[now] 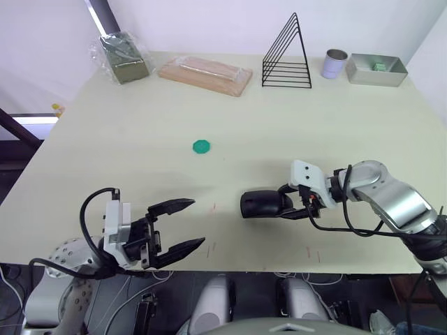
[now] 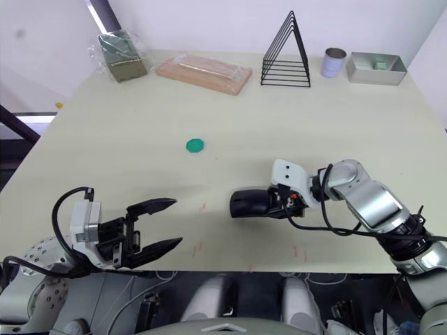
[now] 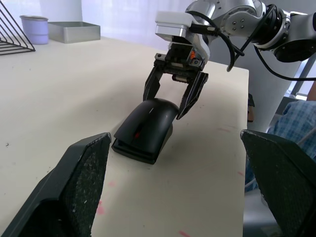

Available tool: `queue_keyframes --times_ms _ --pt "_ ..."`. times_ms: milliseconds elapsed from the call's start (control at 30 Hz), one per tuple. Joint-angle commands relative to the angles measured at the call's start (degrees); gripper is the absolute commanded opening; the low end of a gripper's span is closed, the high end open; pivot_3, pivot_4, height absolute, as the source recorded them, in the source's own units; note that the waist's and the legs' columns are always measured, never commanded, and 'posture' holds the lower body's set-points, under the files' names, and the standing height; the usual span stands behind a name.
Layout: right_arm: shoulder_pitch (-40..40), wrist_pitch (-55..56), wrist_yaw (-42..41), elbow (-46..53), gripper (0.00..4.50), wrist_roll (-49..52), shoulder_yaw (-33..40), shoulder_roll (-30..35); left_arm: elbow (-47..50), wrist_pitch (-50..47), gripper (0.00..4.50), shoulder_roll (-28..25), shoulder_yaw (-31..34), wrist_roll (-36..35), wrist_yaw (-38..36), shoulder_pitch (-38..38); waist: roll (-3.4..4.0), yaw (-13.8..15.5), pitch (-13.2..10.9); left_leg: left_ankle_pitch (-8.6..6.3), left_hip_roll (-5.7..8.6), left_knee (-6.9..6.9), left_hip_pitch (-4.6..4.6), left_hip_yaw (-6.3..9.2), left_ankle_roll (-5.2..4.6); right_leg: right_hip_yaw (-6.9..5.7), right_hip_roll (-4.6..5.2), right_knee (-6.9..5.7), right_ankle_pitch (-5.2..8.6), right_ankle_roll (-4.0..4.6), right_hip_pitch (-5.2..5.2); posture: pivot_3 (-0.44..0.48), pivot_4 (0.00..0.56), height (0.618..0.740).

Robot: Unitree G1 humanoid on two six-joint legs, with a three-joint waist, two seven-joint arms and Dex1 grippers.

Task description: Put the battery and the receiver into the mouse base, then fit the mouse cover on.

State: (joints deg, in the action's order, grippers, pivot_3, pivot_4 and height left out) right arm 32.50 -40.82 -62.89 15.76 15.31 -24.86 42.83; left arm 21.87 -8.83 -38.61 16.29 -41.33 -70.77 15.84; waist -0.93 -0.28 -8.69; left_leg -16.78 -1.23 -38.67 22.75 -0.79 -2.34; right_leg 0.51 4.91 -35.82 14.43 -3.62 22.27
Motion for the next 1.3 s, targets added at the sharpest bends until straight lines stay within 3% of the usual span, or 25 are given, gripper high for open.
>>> queue_keyframes --times_ms 33,1300 --pt "0.56 0.89 -0.79 0.85 3.13 -0.44 0.98 0.35 2.05 0.02 4.5 -0.6 1.65 -1.08 0.25 0.14 0.0 -0.31 0.0 0.0 0.0 0.01 0.0 0.0 0.0 0.0 0.0 0.0 0.0 0.0 0.0 0.0 0.15 0.74" --pt "3.27 2.44 -5.26 -2.43 3.13 -4.89 -1.6 -3.58 1.32 0.88 4.5 -0.01 2.28 -0.29 -0.17 1.29 -0.01 -0.54 0.02 0.05 0.02 0.16 -0.08 0.0 0.08 0.0 0.0 0.0 0.0 0.0 0.01 0.0 0.15 0.74"
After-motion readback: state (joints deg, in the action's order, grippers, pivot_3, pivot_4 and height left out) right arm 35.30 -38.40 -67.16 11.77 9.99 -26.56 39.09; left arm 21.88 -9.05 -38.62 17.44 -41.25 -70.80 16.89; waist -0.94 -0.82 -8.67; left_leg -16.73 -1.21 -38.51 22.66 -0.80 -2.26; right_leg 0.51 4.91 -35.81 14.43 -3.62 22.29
